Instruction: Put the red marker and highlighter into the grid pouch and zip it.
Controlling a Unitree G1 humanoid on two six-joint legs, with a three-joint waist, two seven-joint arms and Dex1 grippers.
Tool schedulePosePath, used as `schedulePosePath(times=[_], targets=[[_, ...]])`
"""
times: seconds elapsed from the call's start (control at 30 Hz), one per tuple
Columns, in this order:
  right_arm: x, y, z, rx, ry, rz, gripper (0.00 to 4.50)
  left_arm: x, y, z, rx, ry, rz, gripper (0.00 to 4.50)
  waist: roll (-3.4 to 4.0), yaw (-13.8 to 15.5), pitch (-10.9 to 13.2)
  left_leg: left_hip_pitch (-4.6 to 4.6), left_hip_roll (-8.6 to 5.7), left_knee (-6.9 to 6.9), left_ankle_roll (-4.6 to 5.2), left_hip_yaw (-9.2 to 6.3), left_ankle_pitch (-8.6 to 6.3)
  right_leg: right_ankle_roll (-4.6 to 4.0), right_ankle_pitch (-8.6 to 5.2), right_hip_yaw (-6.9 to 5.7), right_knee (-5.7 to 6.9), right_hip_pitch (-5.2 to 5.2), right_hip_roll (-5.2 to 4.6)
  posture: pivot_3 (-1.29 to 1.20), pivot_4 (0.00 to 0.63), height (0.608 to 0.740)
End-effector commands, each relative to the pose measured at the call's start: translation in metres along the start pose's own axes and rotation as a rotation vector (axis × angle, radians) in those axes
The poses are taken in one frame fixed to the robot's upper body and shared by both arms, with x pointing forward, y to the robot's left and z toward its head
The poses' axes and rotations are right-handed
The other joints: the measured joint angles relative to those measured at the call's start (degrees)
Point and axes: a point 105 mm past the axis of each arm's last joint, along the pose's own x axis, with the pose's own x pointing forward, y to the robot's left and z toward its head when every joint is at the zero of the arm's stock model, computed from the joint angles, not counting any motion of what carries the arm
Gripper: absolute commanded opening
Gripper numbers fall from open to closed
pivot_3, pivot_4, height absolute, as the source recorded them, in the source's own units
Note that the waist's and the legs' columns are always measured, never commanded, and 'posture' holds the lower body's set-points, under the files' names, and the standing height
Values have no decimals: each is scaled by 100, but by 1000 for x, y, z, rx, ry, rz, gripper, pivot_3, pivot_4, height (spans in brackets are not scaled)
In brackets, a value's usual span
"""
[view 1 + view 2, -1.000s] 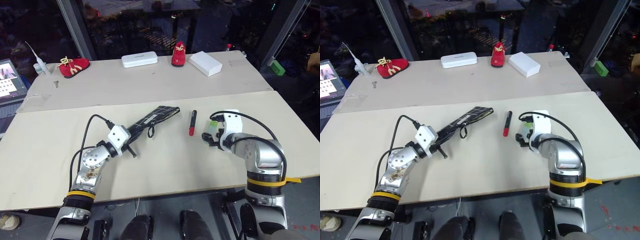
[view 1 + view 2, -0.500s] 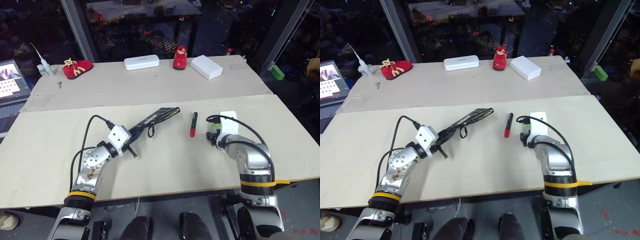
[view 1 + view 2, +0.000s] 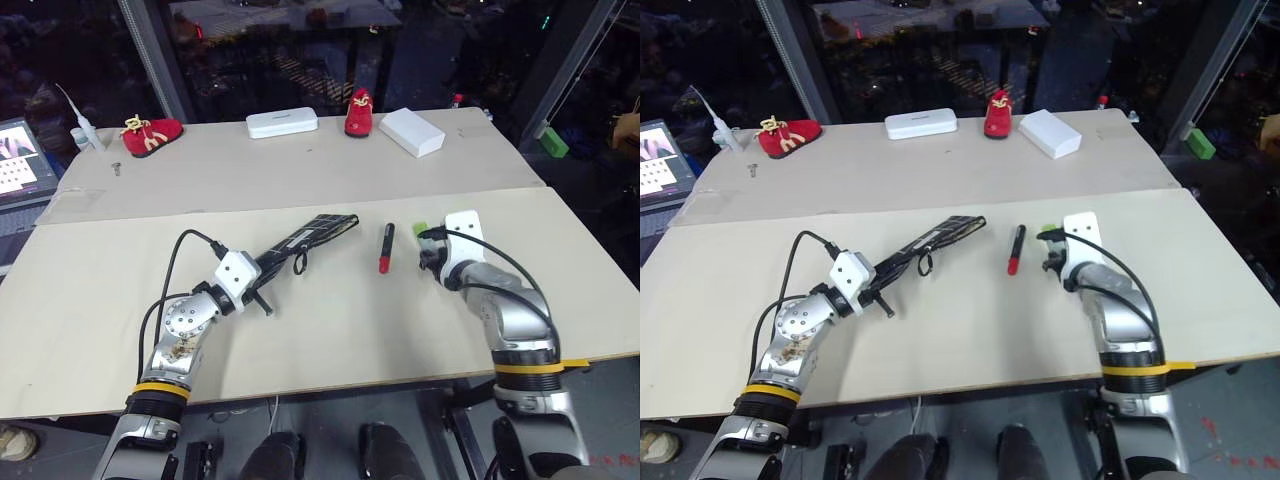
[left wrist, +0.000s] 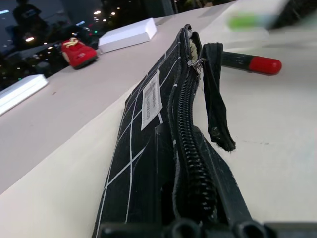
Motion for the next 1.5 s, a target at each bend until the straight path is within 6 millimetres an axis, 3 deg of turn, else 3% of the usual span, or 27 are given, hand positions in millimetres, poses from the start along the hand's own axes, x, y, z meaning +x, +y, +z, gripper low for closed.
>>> schedulePosePath(times=[0.03,0.2,0.27,0.47,1.0,1.33,1.5], targets=[[-7,22,27,-302,-161,169,1047,-1,5,7,27,-30,3,0,-2,-16,1,3,6,0,-5,0,-4,0,0,-3,-2,4,4,0,150,740],[-4,21,35,-738,-192,252,1047,1,4,7,34,-31,-13,0,-6,6,5,3,3,3,-6,5,-4,0,0,-2,-4,7,-3,0,150,740],[1,24,40,-816,-212,261,1047,2,2,8,35,-34,-19,0,-7,2,5,4,3,9,-6,7,-4,-1,2,-1,-8,10,-3,0,150,740],[12,29,49,-839,-256,278,1047,5,-2,10,37,-44,-29,0,-10,34,8,2,15,2,-7,6,-5,-8,5,-3,-13,6,4,0,150,740],[19,25,42,-883,-234,307,1047,9,-1,16,43,-61,-26,0,-10,35,7,-5,10,-2,2,6,-11,-13,11,-1,-41,7,1,0,150,740],[39,35,60,-893,-275,310,1047,9,-4,20,51,-63,-38,0,-9,28,8,-5,11,-3,1,7,-10,-15,14,1,-40,4,3,0,150,740],[44,52,64,-918,-304,360,1047,9,-7,20,46,-65,-39,0,-9,32,8,-5,11,-3,2,5,-10,-15,14,0,-41,3,3,0,150,740]])
